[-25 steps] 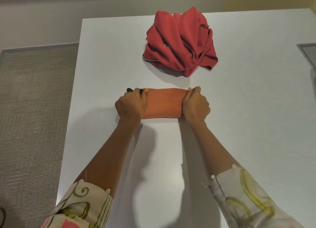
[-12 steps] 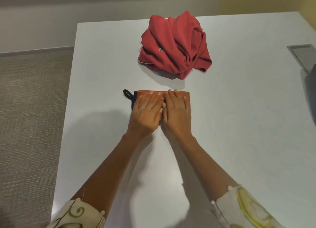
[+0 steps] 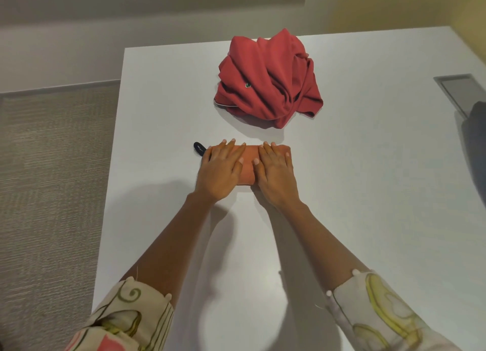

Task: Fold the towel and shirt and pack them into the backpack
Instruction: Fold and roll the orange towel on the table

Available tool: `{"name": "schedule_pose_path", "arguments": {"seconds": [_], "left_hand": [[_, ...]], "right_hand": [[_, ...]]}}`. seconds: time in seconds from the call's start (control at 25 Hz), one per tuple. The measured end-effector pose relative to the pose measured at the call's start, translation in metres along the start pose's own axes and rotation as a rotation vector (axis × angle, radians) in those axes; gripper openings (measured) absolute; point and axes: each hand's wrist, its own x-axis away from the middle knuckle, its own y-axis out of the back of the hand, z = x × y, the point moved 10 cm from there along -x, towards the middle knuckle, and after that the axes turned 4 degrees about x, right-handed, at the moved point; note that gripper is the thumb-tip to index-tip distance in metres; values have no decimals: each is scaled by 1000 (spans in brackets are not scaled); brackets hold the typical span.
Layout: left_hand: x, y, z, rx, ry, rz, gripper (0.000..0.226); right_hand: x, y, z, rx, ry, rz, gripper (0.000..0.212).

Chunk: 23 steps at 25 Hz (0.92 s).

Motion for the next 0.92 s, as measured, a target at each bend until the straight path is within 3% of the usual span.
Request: {"name": "schedule_pose_path", "arguments": {"seconds": [0.08, 0.16, 0.24, 0.32, 0.44, 0.64, 0.92], "left_hand": [[1, 18, 10, 132, 110, -113, 43], [12, 40, 36, 218, 369, -251, 44], [22, 41, 67, 307, 642, -191, 56], [29, 28, 83, 361, 784, -7, 74], [29, 20, 83, 435, 778, 116, 79], [22, 18, 78, 500, 748, 159, 61], [23, -9, 66, 929, 854, 229, 57]], "right_hand": [[1, 14, -4, -246, -45, -28, 49], [11, 31, -16, -380, -134, -152, 49], [21, 40, -36, -361, -334, -224, 57], [31, 33, -58, -348, -625, -127, 69], [32, 19, -70, -414, -814, 26, 64], [20, 12, -70, -480, -843, 123, 49], [22, 11, -74, -859, -906, 179, 55]]}}
